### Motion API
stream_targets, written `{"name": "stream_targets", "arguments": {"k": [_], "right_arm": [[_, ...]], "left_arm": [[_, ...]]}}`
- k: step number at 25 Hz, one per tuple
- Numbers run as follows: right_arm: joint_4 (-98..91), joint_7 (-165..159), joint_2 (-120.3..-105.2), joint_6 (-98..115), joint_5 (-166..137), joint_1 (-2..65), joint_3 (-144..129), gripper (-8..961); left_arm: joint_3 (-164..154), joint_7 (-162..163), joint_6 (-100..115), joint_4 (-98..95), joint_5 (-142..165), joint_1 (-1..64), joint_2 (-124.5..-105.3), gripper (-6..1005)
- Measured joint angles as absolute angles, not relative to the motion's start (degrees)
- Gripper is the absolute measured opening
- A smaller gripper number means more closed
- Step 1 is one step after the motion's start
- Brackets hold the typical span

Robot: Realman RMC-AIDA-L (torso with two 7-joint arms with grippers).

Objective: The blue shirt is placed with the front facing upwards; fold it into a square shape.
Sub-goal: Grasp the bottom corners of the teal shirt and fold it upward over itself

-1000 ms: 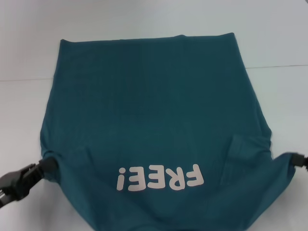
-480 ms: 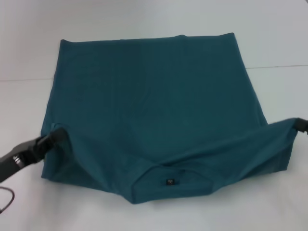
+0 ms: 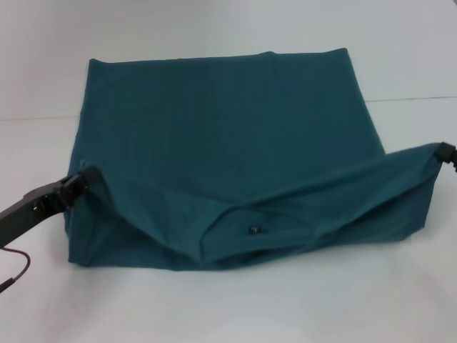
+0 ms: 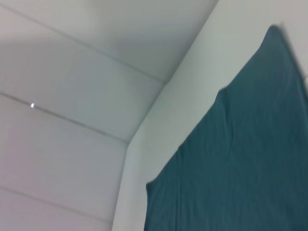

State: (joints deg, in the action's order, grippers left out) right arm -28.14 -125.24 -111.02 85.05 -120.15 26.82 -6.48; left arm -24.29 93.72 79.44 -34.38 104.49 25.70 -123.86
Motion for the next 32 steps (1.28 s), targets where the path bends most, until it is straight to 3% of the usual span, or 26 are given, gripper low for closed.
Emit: {"name": "stream_targets", "arguments": {"k": [32], "right_arm": [[-27.07,-124.75,-112.06,72.45,-116.41,32.08,-6.68,131]], "left_arm": [[-24.27,93.51,67.63,-31.64,99.83,31.46,-123.62,32]]}}
